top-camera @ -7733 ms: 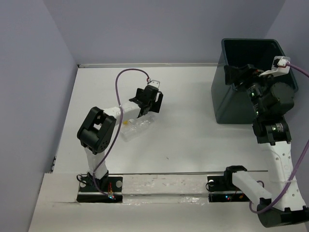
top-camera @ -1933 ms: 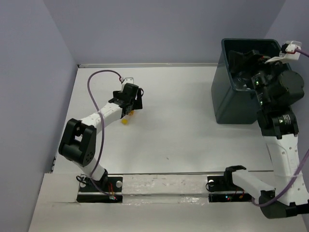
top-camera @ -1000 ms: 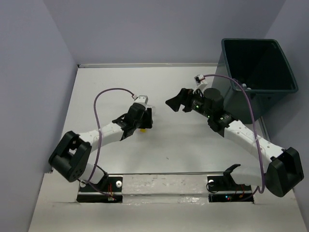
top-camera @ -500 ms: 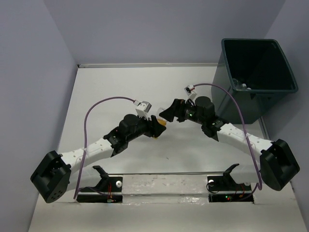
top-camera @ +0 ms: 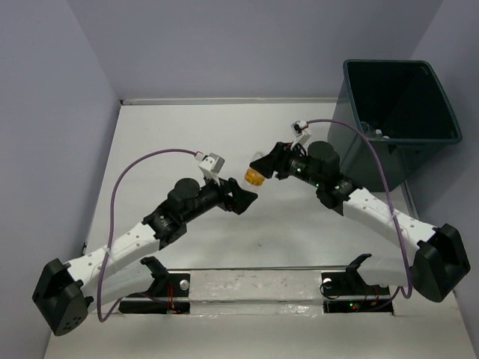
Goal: Put the plastic bottles in the bin
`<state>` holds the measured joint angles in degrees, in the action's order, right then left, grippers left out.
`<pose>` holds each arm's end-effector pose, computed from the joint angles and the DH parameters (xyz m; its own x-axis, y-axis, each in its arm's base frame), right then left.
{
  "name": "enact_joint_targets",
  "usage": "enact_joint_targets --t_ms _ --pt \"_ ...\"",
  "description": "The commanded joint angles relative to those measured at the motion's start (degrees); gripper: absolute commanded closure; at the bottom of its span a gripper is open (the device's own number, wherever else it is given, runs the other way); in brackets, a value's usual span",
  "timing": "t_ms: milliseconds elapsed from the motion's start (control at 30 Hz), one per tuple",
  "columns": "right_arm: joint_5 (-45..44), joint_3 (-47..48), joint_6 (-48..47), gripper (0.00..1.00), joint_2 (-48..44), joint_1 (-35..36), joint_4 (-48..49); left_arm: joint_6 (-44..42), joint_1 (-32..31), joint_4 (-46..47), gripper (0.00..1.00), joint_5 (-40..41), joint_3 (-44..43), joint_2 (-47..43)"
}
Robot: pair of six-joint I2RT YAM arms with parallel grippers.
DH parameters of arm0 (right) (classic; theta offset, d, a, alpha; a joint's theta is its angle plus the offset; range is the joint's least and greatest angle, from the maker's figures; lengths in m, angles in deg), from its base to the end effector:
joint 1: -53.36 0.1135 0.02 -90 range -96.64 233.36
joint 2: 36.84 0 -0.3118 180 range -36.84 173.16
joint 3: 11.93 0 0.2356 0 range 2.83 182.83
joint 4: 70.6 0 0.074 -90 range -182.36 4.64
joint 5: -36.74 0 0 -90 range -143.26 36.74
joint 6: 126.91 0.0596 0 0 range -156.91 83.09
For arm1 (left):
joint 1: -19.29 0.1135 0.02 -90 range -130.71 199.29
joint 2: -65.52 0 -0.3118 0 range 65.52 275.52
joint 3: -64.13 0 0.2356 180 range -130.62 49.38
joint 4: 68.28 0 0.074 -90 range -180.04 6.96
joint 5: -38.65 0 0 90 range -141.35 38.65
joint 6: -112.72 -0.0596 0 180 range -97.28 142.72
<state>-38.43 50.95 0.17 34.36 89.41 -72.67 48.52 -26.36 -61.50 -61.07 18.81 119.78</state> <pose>0.2191 0.1783 0.3508 -0.5821 0.2972 -0.7569 -0.5283 0.5693 0.6299 0.1349 -0.1524 0.3250 -0.3818 -0.2231 -0.8969 0.7293 0.5234 -0.4407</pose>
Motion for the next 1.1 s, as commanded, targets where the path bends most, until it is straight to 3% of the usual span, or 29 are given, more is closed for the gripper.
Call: enact_joint_targets --t_ms 0,133,200,367,467,533,600,633,833,867,933,967,1067 --pt "-10.6 12.8 -8.1 0.7 -6.6 -4.5 -4.2 -3.5 -0.2 -9.4 0.01 5.0 -8.4 -8.3" --pt "-13.4 22.9 -13.0 0.72 -9.6 -15.4 -10.0 -5.3 -0.2 -26.5 0.01 9.1 -15.7 -13.2" --pt "-22.6 29.9 -15.7 0.76 -9.8 -19.9 -15.1 -6.7 -0.2 -32.3 0.01 12.3 -18.0 -16.0" --pt "-47.3 38.0 -29.0 0.76 -4.8 -26.5 -16.6 -9.0 -0.2 -35.2 0.01 21.0 -14.1 -23.3" --pt "-52.3 37.6 -33.2 0.76 -1.6 -32.3 -13.4 -9.5 -0.1 -32.5 0.01 22.3 -10.1 -26.5" --pt "-51.7 36.9 -33.3 0.49 -0.1 -34.8 -13.4 -9.8 -0.1 -31.9 0.01 22.6 -10.3 -27.0" --pt "-51.2 36.6 -33.7 0.12 1.3 -34.8 -13.3 -10.2 -0.1 -31.7 0.01 22.6 -10.2 -27.1" --pt "-50.2 36.9 -32.1 0.01 1.3 -34.8 -13.7 -10.3 -0.1 -31.8 0.01 22.1 -10.2 -26.9" --pt "-31.9 37.5 -20.7 0.0 -4.7 -34.8 -17.1 -10.8 0.0 -31.7 0.01 20.7 -10.7 -25.6" --pt "-22.5 36.8 -18.8 0.0 -6.0 -34.8 -16.6 -10.9 0.4 -31.5 0.01 20.5 -10.7 -25.8" --pt "-11.6 35.9 -14.3 0.0 -8.1 -34.8 -16.1 -11.1 1.1 -30.5 0.01 19.9 -10.6 -26.3" --pt "-0.4 35.0 -9.2 0.0 -9.8 -34.8 -14.2 -11.2 1.5 -30.2 0.01 19.1 -10.5 -26.9" --pt "18.8 27.1 2.8 0.0 -13.1 -33.7 -2.0 -11.2 3.7 -28.9 0.01 17.8 -10.0 -28.3"
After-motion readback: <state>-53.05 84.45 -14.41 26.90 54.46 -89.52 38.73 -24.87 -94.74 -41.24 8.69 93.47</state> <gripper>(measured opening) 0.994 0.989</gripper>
